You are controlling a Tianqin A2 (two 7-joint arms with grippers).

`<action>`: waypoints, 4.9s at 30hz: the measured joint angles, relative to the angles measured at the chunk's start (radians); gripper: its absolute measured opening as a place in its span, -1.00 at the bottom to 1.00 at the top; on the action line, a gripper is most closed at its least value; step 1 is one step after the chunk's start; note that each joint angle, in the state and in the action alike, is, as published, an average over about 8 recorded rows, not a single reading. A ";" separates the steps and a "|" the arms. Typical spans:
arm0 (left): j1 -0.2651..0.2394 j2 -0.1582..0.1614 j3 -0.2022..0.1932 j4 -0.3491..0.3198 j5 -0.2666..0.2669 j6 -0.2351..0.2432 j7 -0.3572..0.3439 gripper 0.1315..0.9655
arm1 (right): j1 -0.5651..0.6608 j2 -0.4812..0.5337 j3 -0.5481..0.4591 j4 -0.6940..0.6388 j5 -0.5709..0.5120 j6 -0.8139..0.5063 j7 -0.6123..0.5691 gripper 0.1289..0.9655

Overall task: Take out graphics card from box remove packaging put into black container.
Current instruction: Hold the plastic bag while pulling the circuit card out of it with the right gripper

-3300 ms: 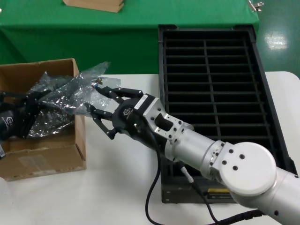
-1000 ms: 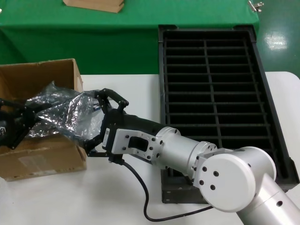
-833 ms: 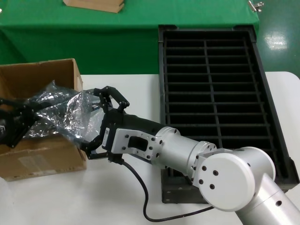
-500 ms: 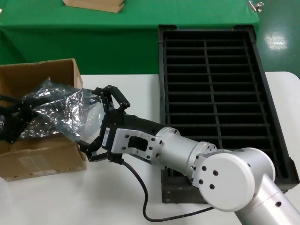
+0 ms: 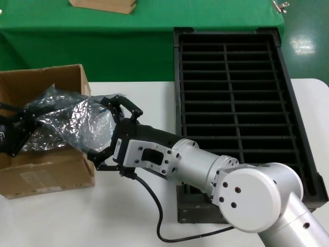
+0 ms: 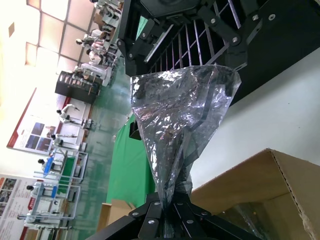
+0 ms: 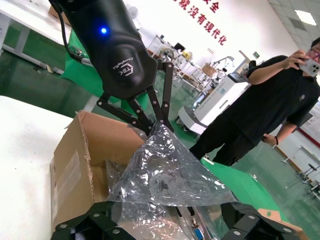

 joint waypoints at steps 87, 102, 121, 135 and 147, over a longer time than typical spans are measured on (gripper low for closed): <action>0.008 -0.019 -0.002 -0.004 -0.028 0.066 -0.030 -0.84 | 0.025 -0.024 0.026 -0.067 0.003 0.025 -0.037 -0.85; -0.010 -0.011 -0.001 0.018 -0.030 0.076 -0.007 -0.91 | 0.037 -0.024 0.028 -0.088 0.008 0.034 -0.044 -0.86; -0.041 0.010 0.003 0.063 -0.014 0.050 0.031 -0.98 | 0.054 -0.024 0.037 -0.098 -0.001 0.033 -0.034 -0.86; -0.093 0.039 0.014 0.121 0.004 0.022 0.070 -0.98 | 0.048 -0.020 0.055 -0.052 -0.039 0.008 0.005 -0.86; -0.110 0.048 0.003 0.139 0.009 -0.007 0.107 -0.98 | 0.041 0.006 0.112 0.046 -0.104 -0.051 0.088 -0.86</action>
